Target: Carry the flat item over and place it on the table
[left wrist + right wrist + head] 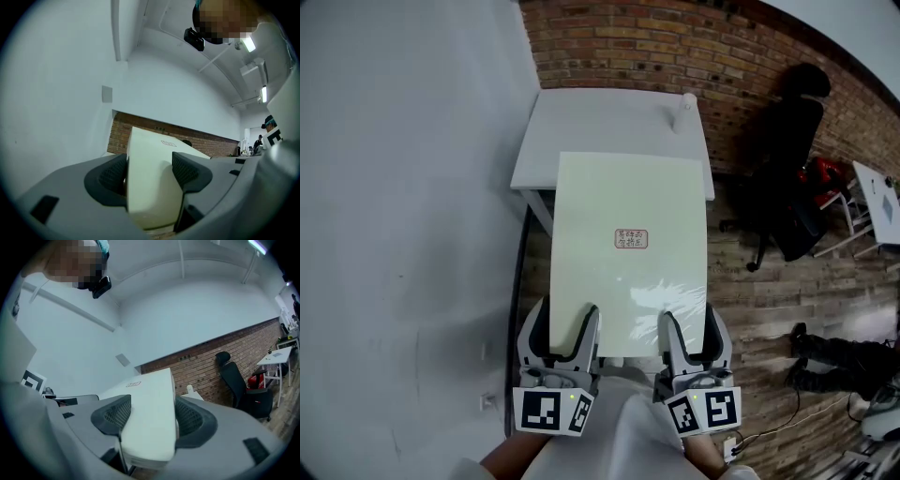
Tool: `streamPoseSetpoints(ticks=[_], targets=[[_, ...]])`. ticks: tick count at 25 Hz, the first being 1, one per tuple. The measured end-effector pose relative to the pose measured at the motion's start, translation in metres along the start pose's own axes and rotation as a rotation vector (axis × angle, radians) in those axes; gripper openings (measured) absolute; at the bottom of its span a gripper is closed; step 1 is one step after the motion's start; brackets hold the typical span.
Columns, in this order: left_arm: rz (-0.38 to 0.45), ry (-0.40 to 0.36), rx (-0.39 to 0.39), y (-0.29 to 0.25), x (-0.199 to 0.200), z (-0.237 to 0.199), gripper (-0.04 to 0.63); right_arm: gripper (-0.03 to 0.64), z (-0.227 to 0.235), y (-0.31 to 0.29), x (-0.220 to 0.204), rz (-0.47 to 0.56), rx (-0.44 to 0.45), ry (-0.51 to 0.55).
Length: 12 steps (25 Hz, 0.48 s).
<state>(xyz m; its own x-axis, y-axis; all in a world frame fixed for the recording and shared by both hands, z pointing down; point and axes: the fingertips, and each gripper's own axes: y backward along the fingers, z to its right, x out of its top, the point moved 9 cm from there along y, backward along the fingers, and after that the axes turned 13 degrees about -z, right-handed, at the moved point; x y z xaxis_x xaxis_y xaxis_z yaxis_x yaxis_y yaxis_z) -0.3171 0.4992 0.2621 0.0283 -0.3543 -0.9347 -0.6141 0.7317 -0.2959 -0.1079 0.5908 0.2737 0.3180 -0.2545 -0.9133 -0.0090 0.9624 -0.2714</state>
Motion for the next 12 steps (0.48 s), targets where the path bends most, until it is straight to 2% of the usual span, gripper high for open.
streamPoseSetpoints(ticks=[7, 12], targets=[[-0.02, 0.009, -0.022, -0.07, 0.038, -0.023, 0.313, 0.299, 0.014, -0.067, 0.039, -0.017, -0.019, -0.007], [-0.029, 0.02, -0.035, -0.127, 0.061, -0.055, 0.313, 0.299, 0.016, -0.131, 0.06, -0.029, -0.034, -0.005]])
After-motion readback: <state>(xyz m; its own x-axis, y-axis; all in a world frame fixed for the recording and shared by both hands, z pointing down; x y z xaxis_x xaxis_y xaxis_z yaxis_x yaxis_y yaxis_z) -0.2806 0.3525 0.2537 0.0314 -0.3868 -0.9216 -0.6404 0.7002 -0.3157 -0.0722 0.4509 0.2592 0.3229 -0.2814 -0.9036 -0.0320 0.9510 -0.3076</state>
